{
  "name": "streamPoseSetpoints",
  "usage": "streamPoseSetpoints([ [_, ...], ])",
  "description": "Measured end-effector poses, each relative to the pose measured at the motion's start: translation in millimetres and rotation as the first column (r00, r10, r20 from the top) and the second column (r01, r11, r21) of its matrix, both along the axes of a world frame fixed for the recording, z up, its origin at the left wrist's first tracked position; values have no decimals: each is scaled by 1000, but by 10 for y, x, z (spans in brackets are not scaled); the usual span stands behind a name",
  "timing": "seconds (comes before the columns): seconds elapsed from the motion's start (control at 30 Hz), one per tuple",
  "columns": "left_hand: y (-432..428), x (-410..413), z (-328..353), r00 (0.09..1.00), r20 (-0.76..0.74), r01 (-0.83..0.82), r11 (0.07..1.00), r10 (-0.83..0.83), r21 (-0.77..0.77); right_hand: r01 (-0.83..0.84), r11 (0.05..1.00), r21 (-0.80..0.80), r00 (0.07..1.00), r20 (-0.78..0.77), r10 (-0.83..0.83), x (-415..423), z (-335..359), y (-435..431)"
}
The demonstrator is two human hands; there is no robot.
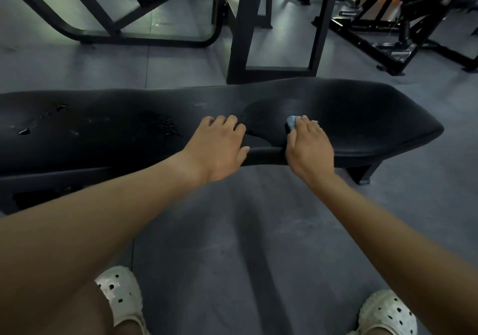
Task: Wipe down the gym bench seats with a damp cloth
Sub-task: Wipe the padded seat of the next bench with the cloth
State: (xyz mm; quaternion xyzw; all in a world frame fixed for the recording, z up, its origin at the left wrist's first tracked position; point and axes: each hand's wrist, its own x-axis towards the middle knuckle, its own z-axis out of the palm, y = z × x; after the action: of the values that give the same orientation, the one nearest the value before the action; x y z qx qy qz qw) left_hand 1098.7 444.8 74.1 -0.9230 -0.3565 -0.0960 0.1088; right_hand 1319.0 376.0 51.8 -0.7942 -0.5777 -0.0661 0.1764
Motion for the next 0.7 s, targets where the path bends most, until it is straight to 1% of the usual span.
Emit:
streamPoseSetpoints([
  [0.03,4,-49,7,1000,-5,-22,1000,22,10,-48,999,-19,999,8,49,-111,18,57],
  [0.1,11,-153,21,998,-20,-55,998,55,19,-202,978,-45,979,34,203,-344,28,135],
  [0.2,28,-321,23,996,-37,-77,997,77,5,-410,907,-94,910,20,413,-656,47,187],
  [0.27,42,-395,17,997,-34,-72,997,71,-3,-501,856,-126,863,-3,505,-738,59,211],
  [0.33,54,-418,12,997,-42,-65,998,64,-9,-544,827,-141,838,-37,544,-685,107,216],
  [0.4,67,-411,23,996,-64,-61,998,61,-7,-518,844,-136,855,-51,517,-536,147,229],
  [0.43,74,-405,35,996,-73,-60,998,59,-7,-466,875,-131,885,-56,462,-443,153,239],
  [0.53,96,-392,81,995,-83,-53,998,51,-24,-185,976,-116,979,-107,173,-174,187,293],
  [0.6,119,-378,106,995,-81,-52,998,50,-21,-36,992,-124,988,-154,16,-64,217,339],
  [0.63,136,-366,113,996,-76,-52,998,51,-16,-7,991,-137,986,-166,-16,-44,230,372],
  [0.7,176,-331,123,997,-55,-55,998,54,-13,-44,986,-160,987,-161,18,-96,247,429],
])
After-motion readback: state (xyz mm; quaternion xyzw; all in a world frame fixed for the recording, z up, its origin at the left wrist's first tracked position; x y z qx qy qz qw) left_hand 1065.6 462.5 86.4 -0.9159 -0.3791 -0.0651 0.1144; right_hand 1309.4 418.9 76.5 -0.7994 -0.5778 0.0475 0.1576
